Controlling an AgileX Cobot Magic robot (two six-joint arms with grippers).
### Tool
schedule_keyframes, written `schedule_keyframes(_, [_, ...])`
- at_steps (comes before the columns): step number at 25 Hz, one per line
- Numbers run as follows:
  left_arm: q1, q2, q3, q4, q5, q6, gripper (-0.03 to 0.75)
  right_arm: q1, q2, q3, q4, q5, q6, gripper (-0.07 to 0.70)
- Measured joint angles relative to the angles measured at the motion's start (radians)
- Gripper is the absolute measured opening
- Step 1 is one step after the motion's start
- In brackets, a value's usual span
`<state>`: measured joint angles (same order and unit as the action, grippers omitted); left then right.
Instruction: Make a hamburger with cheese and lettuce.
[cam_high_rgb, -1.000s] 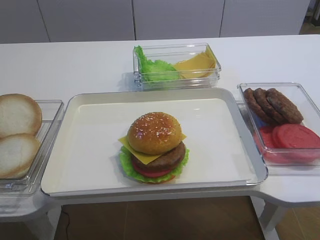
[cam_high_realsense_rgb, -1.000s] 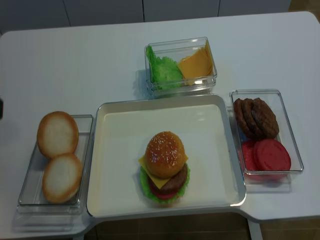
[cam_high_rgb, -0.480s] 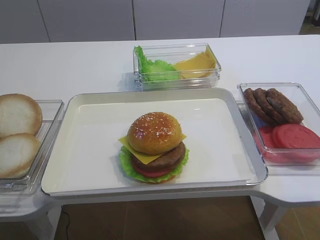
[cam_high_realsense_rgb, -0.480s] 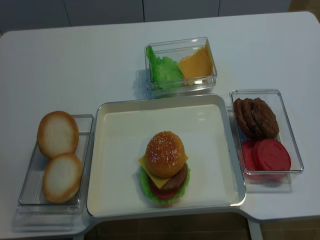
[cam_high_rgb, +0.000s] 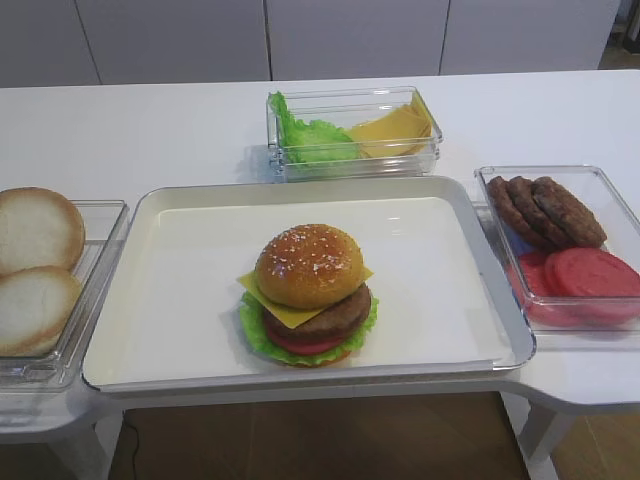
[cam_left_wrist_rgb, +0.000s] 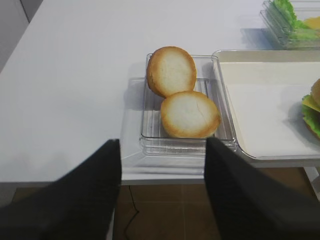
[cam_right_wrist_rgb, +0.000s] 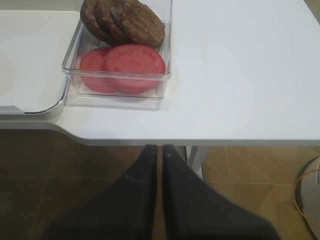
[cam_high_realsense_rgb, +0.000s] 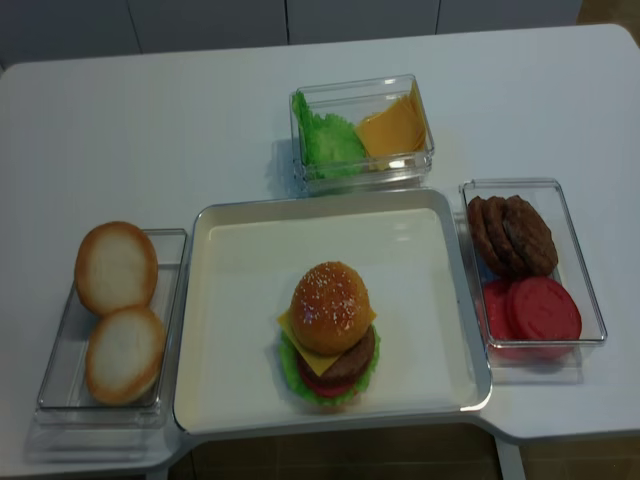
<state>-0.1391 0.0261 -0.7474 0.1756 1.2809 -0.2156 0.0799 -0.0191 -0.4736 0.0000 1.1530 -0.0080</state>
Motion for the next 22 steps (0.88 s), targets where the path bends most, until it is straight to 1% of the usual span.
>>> schedule_keyframes(3, [0.000, -0.043, 0.035, 0.000, 0.004, 0.005, 0.389, 0.000, 0.000, 0.000, 0.000, 0.000, 0.000, 0.027])
schedule_keyframes(22, [0.000, -0.048, 0.218, 0.000, 0.004, 0.034, 0.387, 0.000, 0.000, 0.000, 0.000, 0.000, 0.000, 0.027])
